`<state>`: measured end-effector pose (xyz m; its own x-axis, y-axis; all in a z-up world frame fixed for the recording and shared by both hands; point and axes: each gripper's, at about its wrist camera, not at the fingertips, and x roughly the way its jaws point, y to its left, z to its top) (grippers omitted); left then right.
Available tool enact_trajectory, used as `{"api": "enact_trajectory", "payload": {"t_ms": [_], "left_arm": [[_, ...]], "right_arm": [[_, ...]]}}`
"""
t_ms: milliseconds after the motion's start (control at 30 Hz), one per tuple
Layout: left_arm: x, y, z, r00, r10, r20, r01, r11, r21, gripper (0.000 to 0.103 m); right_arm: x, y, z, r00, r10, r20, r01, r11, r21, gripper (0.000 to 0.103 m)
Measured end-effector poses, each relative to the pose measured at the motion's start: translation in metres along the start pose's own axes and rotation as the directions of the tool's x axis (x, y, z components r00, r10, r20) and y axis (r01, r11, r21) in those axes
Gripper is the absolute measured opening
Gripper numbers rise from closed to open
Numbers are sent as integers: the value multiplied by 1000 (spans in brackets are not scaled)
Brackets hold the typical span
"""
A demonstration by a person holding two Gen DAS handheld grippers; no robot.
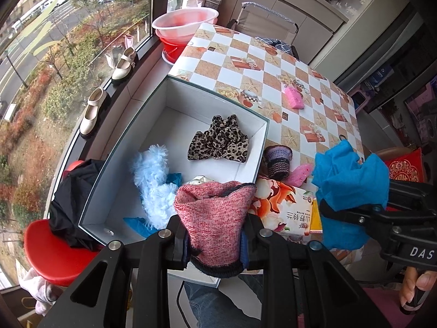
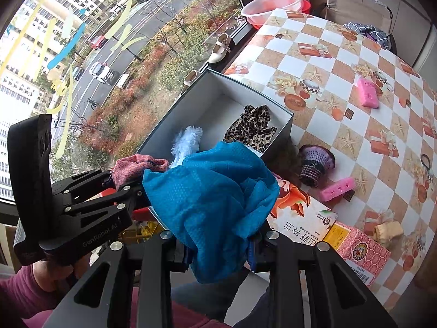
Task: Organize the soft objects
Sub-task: 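Carry the pink sock and blue cloth over the white box with both tools, then open both tools to drop the sock and blue cloth into the box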
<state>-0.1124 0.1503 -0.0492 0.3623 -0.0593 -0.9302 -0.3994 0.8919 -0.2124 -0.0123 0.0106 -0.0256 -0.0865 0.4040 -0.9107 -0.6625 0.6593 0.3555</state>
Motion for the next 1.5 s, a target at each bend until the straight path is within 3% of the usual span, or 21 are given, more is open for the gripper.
{"api": "enact_trajectory", "payload": {"t_ms": [300, 1067, 1133, 1200, 1233, 1267, 1300, 1333, 1400, 1433, 1500], "left_arm": [[11, 21, -2, 999, 28, -29, -29, 998, -51, 29], [21, 30, 2, 997, 48, -66, -52, 997, -54, 30], [22, 30, 3, 996, 51, -67, -54, 997, -50, 35], [24, 28, 4, 996, 61, -65, -64, 997, -38, 48], [24, 27, 4, 995, 74, -66, -76, 997, -31, 61], [25, 26, 5, 994, 84, -66, -86, 996, -28, 76], [25, 26, 5, 994, 86, -60, -88, 996, -30, 81], [23, 27, 4, 996, 77, -41, -79, 996, -37, 82], [21, 28, 4, 998, 63, -5, -63, 996, -56, 89], [20, 29, 5, 998, 60, 3, -60, 996, -63, 100], [22, 31, 6, 1000, 28, -3, -28, 996, -85, 103]], "right_arm": [[16, 14, 14, 999, -2, -44, -1, 998, -64, 30], [48, 39, 52, 996, 10, -85, -22, 991, -135, 30], [50, 41, 55, 996, 7, -87, -20, 990, -142, 30], [52, 43, 59, 996, 7, -87, -20, 989, -145, 30], [52, 43, 61, 996, 12, -89, -25, 989, -145, 31], [53, 43, 62, 995, 23, -94, -37, 989, -142, 34], [54, 43, 64, 994, 37, -99, -50, 989, -137, 48], [54, 43, 65, 994, 47, -101, -60, 989, -132, 74], [53, 40, 68, 995, 15, -94, -27, 992, -120, 94], [52, 37, 69, 996, 5, -94, -16, 994, -108, 102], [47, 27, 71, 995, 15, -94, -22, 998, -67, 102]]}}
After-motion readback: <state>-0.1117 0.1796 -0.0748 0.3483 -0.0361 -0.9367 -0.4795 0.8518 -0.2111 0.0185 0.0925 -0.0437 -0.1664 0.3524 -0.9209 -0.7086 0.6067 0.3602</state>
